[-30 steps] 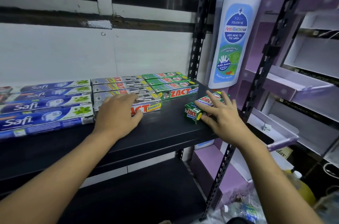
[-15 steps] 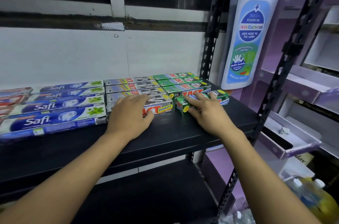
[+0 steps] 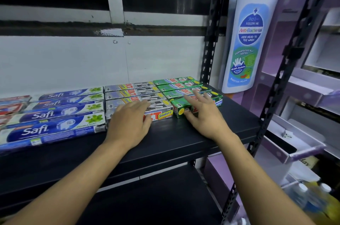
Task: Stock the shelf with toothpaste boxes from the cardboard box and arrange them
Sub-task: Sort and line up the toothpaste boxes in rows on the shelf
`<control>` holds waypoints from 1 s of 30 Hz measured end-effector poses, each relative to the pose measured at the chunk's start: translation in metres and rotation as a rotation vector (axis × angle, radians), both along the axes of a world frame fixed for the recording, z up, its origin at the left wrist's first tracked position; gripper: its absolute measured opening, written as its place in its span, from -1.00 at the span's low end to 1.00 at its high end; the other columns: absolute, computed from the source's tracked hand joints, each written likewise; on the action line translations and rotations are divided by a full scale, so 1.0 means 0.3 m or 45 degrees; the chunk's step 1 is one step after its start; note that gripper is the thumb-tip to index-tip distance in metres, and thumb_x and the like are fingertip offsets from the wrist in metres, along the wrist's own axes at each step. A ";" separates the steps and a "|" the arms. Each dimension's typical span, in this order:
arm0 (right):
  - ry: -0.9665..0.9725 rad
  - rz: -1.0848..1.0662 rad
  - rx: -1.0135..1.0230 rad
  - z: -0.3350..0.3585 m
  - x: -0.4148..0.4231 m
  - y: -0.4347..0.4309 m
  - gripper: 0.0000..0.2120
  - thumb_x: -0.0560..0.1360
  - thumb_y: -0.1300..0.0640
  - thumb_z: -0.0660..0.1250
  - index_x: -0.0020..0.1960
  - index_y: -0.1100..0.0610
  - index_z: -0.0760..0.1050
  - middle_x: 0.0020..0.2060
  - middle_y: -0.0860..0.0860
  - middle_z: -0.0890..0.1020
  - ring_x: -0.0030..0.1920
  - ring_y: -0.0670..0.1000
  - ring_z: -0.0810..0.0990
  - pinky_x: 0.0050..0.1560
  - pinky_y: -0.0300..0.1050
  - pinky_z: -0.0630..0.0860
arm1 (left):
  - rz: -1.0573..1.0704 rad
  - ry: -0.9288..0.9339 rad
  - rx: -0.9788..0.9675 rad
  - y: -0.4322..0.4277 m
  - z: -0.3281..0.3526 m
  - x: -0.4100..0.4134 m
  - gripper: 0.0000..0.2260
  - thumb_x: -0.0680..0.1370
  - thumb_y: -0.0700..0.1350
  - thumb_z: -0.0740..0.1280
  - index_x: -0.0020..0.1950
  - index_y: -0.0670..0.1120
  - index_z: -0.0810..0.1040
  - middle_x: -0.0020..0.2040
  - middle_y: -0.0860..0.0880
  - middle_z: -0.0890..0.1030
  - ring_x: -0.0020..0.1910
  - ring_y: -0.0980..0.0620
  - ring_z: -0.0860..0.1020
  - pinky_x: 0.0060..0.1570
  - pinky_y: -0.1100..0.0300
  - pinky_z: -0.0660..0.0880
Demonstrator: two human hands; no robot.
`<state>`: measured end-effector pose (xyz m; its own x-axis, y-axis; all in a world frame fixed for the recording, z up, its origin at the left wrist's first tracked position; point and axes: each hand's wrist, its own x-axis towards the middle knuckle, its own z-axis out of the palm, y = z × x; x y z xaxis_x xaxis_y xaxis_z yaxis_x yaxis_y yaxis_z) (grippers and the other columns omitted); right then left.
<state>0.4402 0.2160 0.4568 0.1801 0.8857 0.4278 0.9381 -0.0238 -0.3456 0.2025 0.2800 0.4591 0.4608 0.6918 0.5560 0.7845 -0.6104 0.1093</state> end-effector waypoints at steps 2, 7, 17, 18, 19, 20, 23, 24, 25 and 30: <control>0.079 -0.084 0.026 -0.007 0.008 -0.004 -0.38 0.56 -0.11 0.26 0.56 -0.15 0.12 0.58 0.00 0.08 0.57 0.20 -0.07 0.52 0.15 0.05 | -0.005 -0.004 0.003 0.000 -0.001 -0.001 -0.64 0.61 0.01 0.23 0.40 -0.01 0.49 0.35 0.00 0.55 0.32 -0.02 0.49 0.35 -0.02 0.31; 0.013 -0.217 -0.157 -0.017 0.015 0.026 -0.41 0.59 -0.22 0.13 0.57 -0.13 0.09 0.59 0.05 0.00 0.57 0.21 -0.18 0.54 0.21 -0.04 | -0.031 -0.015 0.011 -0.008 0.003 0.003 -0.65 0.63 -0.03 0.23 0.40 -0.03 0.50 0.38 0.00 0.52 0.36 -0.02 0.47 0.37 0.00 0.28; 0.034 -0.202 -0.157 -0.016 0.022 0.031 -0.41 0.59 -0.24 0.15 0.56 -0.15 0.12 0.59 0.03 0.05 0.57 0.17 -0.18 0.54 0.15 0.00 | -0.044 -0.028 0.045 -0.008 0.002 -0.001 -0.72 0.61 -0.08 0.25 0.29 -0.05 0.57 0.23 -0.02 0.62 0.19 -0.07 0.56 0.23 -0.03 0.39; 0.034 -0.205 -0.167 -0.016 0.022 0.032 -0.41 0.59 -0.24 0.14 0.56 -0.15 0.11 0.59 0.03 0.04 0.57 0.17 -0.18 0.54 0.16 0.00 | -0.046 -0.029 0.048 -0.007 0.001 -0.002 -0.73 0.61 -0.08 0.25 0.29 -0.05 0.57 0.22 -0.02 0.63 0.17 -0.07 0.57 0.22 -0.04 0.40; 0.033 -0.210 -0.175 -0.015 0.022 0.033 -0.41 0.58 -0.25 0.13 0.56 -0.16 0.11 0.59 0.02 0.04 0.57 0.17 -0.19 0.54 0.17 0.00 | -0.049 -0.029 0.052 -0.005 0.000 -0.002 -0.73 0.61 -0.08 0.25 0.28 -0.05 0.57 0.20 -0.02 0.63 0.16 -0.07 0.58 0.21 -0.04 0.40; 0.030 -0.213 -0.180 -0.014 0.021 0.034 -0.41 0.58 -0.26 0.13 0.56 -0.17 0.10 0.59 0.02 0.03 0.57 0.17 -0.19 0.54 0.18 0.00 | -0.050 -0.029 0.057 -0.004 0.000 -0.002 -0.73 0.61 -0.08 0.25 0.28 -0.05 0.57 0.18 -0.02 0.64 0.14 -0.07 0.58 0.19 -0.03 0.41; 0.017 -0.207 -0.172 -0.014 0.021 0.037 -0.42 0.58 -0.26 0.13 0.56 -0.17 0.11 0.59 0.03 0.04 0.57 0.17 -0.19 0.53 0.20 0.02 | -0.056 -0.030 0.063 -0.001 -0.001 0.001 -0.73 0.60 -0.08 0.26 0.27 -0.03 0.57 0.15 -0.01 0.65 0.11 -0.06 0.58 0.16 -0.02 0.42; 0.022 -0.201 -0.176 -0.015 0.022 0.038 -0.42 0.58 -0.26 0.13 0.56 -0.17 0.11 0.59 0.02 0.03 0.57 0.17 -0.20 0.53 0.20 0.02 | -0.059 -0.033 0.063 0.000 -0.001 0.001 -0.73 0.60 -0.08 0.26 0.28 -0.03 0.57 0.15 -0.01 0.65 0.11 -0.06 0.59 0.17 -0.02 0.42; 0.031 -0.195 -0.181 -0.014 0.021 0.038 -0.42 0.58 -0.25 0.14 0.56 -0.17 0.10 0.59 0.01 0.02 0.57 0.16 -0.21 0.53 0.20 0.02 | -0.063 -0.039 0.065 -0.001 -0.001 0.001 -0.73 0.60 -0.09 0.26 0.28 -0.03 0.58 0.16 -0.01 0.65 0.12 -0.06 0.59 0.17 -0.02 0.42; 0.068 -0.181 -0.192 -0.015 0.022 0.040 -0.42 0.59 -0.24 0.14 0.56 -0.18 0.08 0.59 -0.02 -0.01 0.57 0.14 -0.24 0.53 0.20 0.04 | -0.065 -0.037 0.064 -0.005 0.001 0.001 -0.74 0.61 -0.08 0.25 0.27 -0.03 0.57 0.16 0.00 0.64 0.12 -0.05 0.58 0.18 -0.02 0.40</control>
